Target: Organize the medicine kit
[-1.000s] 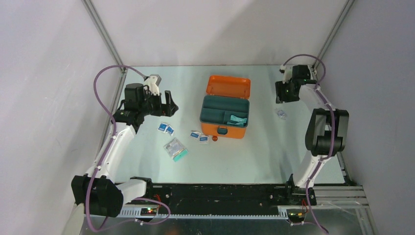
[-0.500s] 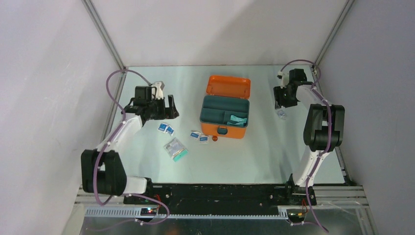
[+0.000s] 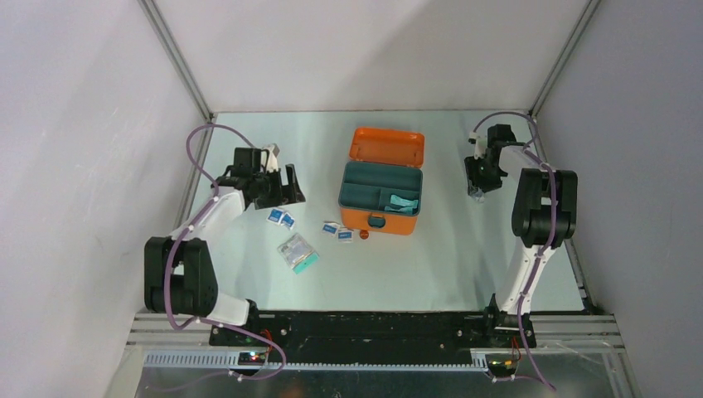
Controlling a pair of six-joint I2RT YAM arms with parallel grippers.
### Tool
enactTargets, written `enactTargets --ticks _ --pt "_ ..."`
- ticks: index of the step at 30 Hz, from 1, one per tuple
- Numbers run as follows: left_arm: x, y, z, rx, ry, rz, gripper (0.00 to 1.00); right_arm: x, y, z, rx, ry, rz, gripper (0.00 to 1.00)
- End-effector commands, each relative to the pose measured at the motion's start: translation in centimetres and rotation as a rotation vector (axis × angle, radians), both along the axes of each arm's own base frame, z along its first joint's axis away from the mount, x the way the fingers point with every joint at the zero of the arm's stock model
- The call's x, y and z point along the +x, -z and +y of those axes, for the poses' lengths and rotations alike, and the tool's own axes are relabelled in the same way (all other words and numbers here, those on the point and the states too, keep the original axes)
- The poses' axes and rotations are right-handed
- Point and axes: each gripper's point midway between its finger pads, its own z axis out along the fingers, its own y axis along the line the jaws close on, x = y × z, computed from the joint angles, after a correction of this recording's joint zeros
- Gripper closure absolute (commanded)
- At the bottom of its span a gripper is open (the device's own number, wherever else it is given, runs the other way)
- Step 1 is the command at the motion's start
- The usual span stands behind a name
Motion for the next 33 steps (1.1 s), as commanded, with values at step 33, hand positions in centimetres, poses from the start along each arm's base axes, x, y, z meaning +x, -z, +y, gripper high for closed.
enactTargets --ticks 33 --pt "-0.1 -6.3 -1.1 -0.076 0.07 -0.19 0.08 -3.2 -17.5 24.7 -0.211 -1.161 -0.48 0.69"
